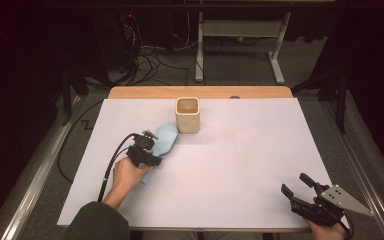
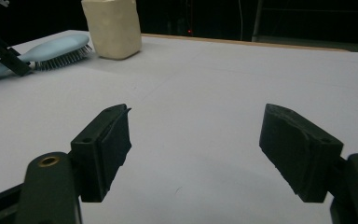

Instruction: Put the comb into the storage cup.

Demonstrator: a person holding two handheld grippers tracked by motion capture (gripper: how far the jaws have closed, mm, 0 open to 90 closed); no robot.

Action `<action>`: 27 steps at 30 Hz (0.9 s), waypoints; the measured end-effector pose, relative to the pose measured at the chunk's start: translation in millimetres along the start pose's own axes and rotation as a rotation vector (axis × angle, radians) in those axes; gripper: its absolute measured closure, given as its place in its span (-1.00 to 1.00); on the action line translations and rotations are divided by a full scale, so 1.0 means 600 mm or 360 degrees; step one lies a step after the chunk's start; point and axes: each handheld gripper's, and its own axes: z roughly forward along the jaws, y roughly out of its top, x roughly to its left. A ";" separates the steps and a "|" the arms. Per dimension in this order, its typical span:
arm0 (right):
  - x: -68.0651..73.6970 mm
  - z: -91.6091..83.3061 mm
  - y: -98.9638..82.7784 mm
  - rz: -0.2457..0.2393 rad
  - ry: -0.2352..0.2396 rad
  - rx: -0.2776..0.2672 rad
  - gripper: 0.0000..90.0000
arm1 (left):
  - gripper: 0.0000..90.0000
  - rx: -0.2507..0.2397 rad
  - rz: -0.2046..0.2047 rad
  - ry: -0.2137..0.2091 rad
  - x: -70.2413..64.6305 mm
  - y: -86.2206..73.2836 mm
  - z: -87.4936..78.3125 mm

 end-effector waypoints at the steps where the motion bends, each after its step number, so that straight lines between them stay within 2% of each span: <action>1: 0.000 0.000 0.000 0.0000 0.0002 -0.0002 -0.45 | 0.24 -0.0001 0.0000 0.0005 -0.001 0.000 0.001; 16: 0.001 0.000 0.000 -0.0004 0.0002 0.0000 -0.44 | 0.52 0.0000 0.0003 0.0011 0.001 0.003 0.000; 27: 0.001 0.000 0.000 -0.0006 0.0003 0.0001 -0.44 | 0.53 -0.0001 0.0002 0.0003 0.003 0.003 0.000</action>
